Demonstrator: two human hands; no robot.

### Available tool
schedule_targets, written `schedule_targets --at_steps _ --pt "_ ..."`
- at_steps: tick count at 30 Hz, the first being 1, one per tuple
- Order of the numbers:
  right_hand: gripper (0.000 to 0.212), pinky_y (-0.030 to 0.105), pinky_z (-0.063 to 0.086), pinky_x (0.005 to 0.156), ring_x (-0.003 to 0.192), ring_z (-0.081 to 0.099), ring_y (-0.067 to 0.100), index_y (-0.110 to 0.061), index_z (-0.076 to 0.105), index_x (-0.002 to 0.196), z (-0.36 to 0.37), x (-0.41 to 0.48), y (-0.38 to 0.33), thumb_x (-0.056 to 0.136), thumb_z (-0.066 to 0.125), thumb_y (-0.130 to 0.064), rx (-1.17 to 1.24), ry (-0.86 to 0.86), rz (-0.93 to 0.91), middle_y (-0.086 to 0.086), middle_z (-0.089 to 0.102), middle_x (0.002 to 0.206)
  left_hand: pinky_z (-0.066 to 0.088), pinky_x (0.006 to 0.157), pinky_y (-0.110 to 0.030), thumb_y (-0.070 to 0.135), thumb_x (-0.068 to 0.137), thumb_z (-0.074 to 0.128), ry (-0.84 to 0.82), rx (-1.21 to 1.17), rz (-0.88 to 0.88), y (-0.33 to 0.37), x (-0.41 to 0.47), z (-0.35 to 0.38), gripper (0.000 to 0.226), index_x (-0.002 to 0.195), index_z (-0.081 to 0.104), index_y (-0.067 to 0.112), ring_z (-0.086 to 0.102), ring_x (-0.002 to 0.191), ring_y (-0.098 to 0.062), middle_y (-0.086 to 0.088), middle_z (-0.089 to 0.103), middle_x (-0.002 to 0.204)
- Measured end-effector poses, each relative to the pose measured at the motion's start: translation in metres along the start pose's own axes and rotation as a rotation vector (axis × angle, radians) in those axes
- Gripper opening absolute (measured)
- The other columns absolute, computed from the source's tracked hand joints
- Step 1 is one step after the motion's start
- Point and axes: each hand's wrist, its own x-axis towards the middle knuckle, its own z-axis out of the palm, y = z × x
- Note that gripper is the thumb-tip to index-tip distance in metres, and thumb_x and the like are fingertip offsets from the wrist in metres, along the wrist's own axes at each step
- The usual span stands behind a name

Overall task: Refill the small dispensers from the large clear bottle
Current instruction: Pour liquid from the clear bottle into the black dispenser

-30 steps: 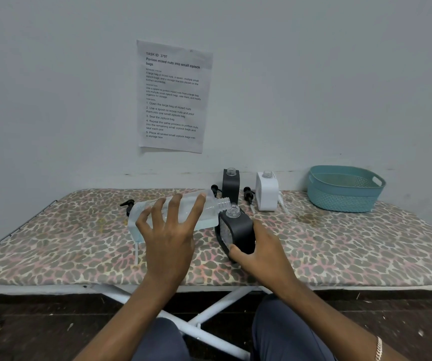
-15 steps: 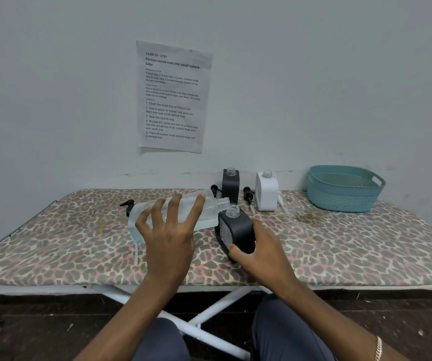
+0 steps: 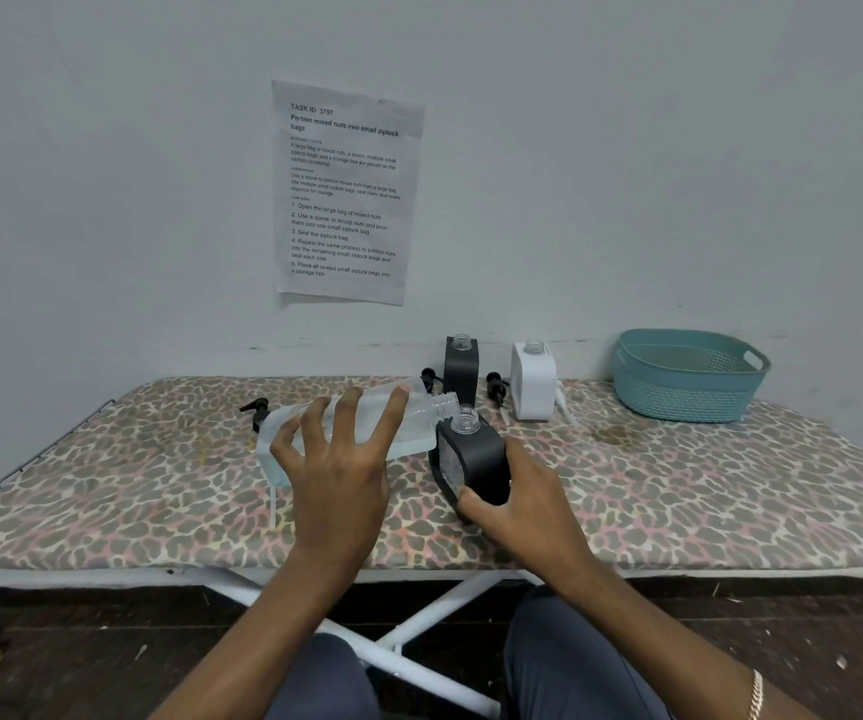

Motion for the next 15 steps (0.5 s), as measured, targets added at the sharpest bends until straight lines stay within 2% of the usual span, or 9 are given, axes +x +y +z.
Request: schedule_targets --at_steps 7,15 --pt "0.033 0.008 0.045 0.065 0.095 0.057 -0.011 -0.049 0.047 0.1 0.0002 0.0001 -0.001 0.078 0.073 -0.05 -0.004 -0.007 0.006 -0.023 0.064 0.095 0.032 0.099 -0.063 -0.005 0.068 0.075 0.012 0.009 0.008 0.0017 -0.0002 -0.0012 0.097 0.153 0.052 0.035 0.05 0.128 -0.042 -0.012 0.059 0.14" --pt "0.037 0.012 0.046 0.065 0.091 0.06 -0.006 -0.039 0.055 0.109 0.0016 0.0006 0.001 0.079 0.073 -0.05 0.007 -0.002 0.01 -0.019 0.066 0.095 0.033 0.1 -0.063 -0.005 0.067 0.078 0.011 0.016 0.023 0.0042 -0.0002 -0.0038 0.097 0.152 0.054 0.034 0.053 0.127 -0.044 -0.013 0.06 0.14"
